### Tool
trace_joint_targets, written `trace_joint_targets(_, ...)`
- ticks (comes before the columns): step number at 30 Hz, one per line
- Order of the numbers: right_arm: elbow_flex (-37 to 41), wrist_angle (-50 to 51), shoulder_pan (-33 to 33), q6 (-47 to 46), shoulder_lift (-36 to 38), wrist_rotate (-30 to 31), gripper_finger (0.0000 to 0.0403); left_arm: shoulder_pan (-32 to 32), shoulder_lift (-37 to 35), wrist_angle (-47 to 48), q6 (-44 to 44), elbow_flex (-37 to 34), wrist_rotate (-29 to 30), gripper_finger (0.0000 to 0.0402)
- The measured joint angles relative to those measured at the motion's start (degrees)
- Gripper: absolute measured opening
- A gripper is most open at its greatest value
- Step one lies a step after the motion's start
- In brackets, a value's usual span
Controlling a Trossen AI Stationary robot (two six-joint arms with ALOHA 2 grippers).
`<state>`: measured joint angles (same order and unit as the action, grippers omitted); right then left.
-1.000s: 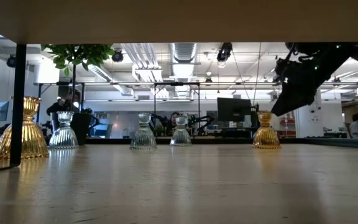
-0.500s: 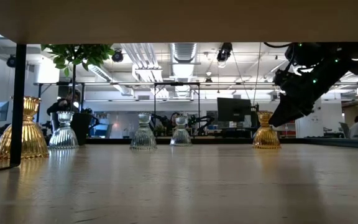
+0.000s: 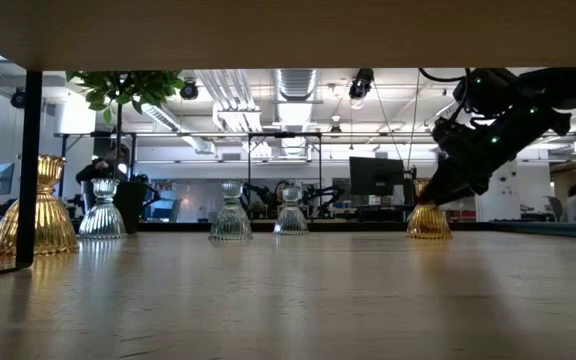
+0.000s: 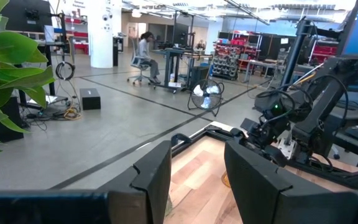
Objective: Pick & Place candle stick holders
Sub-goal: Put the top orange glass candle holder on the shelf
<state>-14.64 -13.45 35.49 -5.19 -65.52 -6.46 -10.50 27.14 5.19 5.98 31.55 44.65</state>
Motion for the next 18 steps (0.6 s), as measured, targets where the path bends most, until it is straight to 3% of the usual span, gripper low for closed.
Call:
trace_joint_targets(8, -0.1, -3.3, 0.0, -0.9, -5.4, 0.0, 0.0216, 0.0, 0.0, 0.0, 0.0, 0.0, 0.0, 0.0154)
trace_joint_targets(18, -0.1, -8.6, 0.0, -1.7, -5.7, 0.7, 0.0126, 0.0, 0.0, 0.0, 0.0, 0.0, 0.0, 0.0154)
